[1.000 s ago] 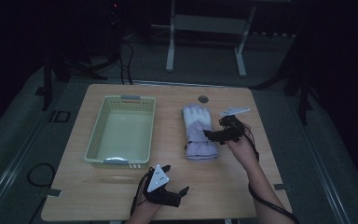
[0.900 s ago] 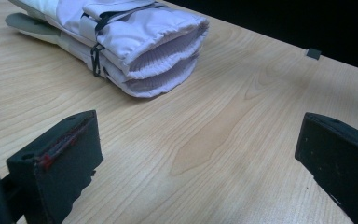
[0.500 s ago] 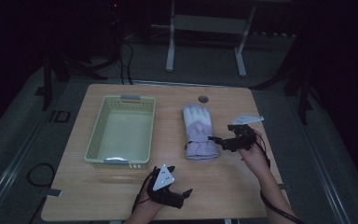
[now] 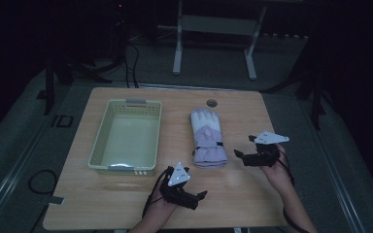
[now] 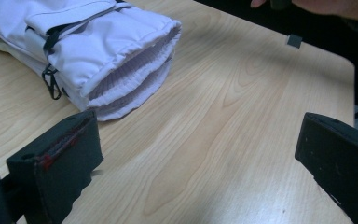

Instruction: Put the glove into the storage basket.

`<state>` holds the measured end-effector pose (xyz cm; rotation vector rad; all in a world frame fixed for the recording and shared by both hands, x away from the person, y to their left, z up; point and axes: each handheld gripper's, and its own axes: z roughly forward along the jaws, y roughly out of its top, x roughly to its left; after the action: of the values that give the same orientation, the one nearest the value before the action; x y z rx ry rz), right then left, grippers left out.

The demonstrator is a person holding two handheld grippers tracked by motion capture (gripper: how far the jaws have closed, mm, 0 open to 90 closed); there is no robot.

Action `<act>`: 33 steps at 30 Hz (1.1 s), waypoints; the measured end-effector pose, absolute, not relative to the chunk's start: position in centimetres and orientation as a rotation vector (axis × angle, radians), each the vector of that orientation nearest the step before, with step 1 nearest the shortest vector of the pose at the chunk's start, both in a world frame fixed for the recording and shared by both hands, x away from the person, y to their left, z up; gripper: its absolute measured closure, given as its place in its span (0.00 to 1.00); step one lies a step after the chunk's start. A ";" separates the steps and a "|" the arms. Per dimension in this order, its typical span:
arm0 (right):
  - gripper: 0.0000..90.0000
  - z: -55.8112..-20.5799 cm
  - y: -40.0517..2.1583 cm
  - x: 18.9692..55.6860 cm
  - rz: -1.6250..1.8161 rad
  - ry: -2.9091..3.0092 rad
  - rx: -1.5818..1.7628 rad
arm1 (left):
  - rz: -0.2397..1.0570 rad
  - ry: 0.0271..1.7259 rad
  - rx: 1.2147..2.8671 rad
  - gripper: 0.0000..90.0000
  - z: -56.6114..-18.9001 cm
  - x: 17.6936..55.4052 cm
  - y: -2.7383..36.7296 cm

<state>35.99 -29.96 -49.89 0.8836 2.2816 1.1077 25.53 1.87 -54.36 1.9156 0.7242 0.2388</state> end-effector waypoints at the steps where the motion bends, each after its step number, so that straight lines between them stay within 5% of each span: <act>1: 0.17 -50.0 -30.2 35.9 1.111 2.280 0.884 | 0.234 0.729 1.915 0.01 -54.2 25.7 1.8; 33: 0.16 -49.6 -27.5 40.9 1.159 2.287 1.073 | 0.332 0.904 1.901 0.01 -48.6 37.1 0.0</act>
<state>40.94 -27.53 -49.60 1.0727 2.2869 1.1590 37.05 0.05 -48.58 1.9009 0.9038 0.3319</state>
